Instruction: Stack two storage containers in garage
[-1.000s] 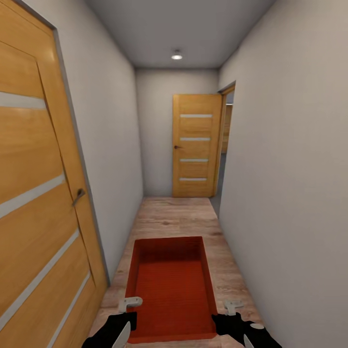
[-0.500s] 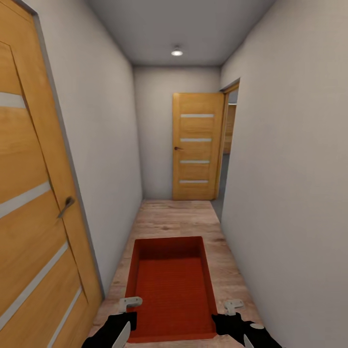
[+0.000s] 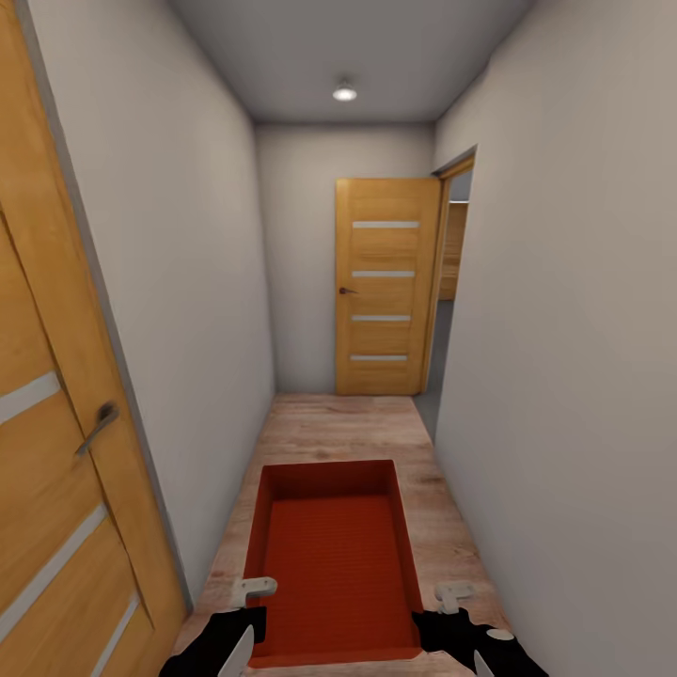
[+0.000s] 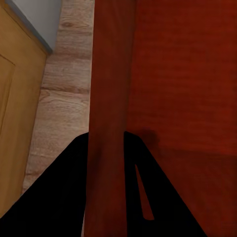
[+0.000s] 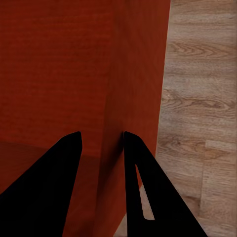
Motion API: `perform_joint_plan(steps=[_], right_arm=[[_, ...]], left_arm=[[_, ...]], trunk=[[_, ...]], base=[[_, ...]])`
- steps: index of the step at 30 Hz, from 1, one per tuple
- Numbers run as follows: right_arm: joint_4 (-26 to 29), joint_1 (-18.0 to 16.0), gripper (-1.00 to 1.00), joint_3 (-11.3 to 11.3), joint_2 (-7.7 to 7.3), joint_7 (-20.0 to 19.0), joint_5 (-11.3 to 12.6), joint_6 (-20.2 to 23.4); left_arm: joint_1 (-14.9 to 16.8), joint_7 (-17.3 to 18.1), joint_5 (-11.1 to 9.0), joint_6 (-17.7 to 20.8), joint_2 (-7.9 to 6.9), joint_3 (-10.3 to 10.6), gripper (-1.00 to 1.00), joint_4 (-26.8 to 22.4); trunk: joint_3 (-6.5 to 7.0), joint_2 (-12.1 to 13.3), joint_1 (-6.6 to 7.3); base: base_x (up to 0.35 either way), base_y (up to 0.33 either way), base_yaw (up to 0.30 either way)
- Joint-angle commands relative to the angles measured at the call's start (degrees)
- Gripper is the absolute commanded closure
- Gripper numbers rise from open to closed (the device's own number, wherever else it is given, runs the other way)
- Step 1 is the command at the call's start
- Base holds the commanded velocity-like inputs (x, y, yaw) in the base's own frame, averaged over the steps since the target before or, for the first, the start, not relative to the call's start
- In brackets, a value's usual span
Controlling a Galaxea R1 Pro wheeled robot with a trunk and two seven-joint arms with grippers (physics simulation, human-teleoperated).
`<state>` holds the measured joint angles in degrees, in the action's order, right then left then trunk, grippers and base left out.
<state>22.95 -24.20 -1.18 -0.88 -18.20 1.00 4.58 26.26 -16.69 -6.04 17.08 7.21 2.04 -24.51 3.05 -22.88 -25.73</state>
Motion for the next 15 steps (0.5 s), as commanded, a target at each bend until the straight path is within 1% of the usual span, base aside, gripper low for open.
perform_joint_plan(steps=[1, 15], right_arm=[[0.0, 0.0, 1.00, 0.2, -0.11, -1.9, 0.2, 0.4], [0.0, 0.0, 1.00, 0.2, -0.11, -1.8, 0.2, 0.4]], left_arm=[[0.0, 0.5, -1.1, 0.1, -2.91, -1.3, 1.00, -2.6], [0.0, 0.5, -1.1, 0.1, -2.91, -1.3, 1.00, -2.6]], trunk=[[-0.03, 0.0, -0.05], [-0.03, 0.0, -0.05]], base=[[0.325, 0.000, 0.000], [0.325, 0.000, 0.000]])
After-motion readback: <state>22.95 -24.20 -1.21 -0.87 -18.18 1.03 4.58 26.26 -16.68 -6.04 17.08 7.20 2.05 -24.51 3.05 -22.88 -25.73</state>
